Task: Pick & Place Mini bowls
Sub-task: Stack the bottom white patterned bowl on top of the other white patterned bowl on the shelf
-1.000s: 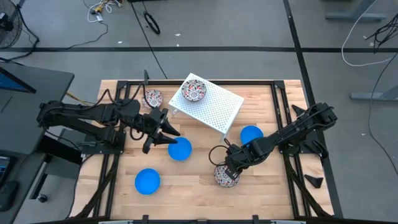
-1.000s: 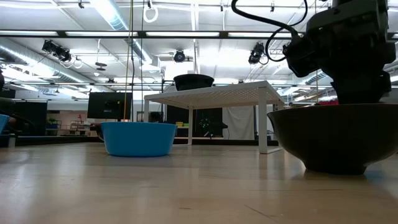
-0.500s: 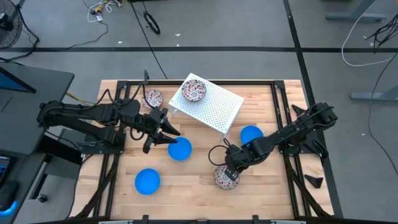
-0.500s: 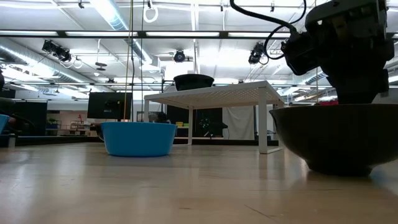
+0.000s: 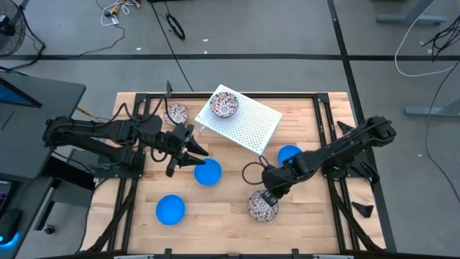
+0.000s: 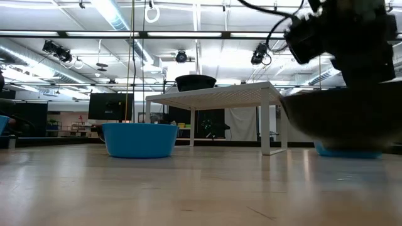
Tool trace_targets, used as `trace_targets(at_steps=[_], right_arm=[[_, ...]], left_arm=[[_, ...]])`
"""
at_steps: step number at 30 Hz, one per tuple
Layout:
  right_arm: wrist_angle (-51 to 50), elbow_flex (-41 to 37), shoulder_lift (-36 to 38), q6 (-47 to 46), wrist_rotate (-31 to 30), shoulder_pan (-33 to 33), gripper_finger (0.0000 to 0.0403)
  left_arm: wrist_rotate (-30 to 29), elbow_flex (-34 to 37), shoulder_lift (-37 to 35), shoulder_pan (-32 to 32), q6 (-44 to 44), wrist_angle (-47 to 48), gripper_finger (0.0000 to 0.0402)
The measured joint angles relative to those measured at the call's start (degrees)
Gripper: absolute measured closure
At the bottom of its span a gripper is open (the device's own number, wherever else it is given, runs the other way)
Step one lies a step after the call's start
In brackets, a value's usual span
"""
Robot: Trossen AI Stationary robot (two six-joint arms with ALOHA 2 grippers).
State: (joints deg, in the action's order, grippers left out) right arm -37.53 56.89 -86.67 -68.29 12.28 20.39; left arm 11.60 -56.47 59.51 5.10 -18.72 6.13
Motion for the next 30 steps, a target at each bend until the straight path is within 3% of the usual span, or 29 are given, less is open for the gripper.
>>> trace_targets(at_steps=[9,14,30], right_arm=[[0.18,0.45,8.49,-0.59,5.62,-2.92,0.0403],[-0.37,0.47,13.51,-3.02,5.78,-4.28,0.0403],[-4.14,0.50,21.58,-13.19,-1.32,-8.72,0.0403]], left_arm=[[-0.29,0.00,0.00,0.00,0.00,0.13,0.0241],[-1.32,0.00,0.00,0.00,-0.06,0.12,0.0241],[-2.98,0.00,0.00,0.00,-0.20,0.09,0.0241]])
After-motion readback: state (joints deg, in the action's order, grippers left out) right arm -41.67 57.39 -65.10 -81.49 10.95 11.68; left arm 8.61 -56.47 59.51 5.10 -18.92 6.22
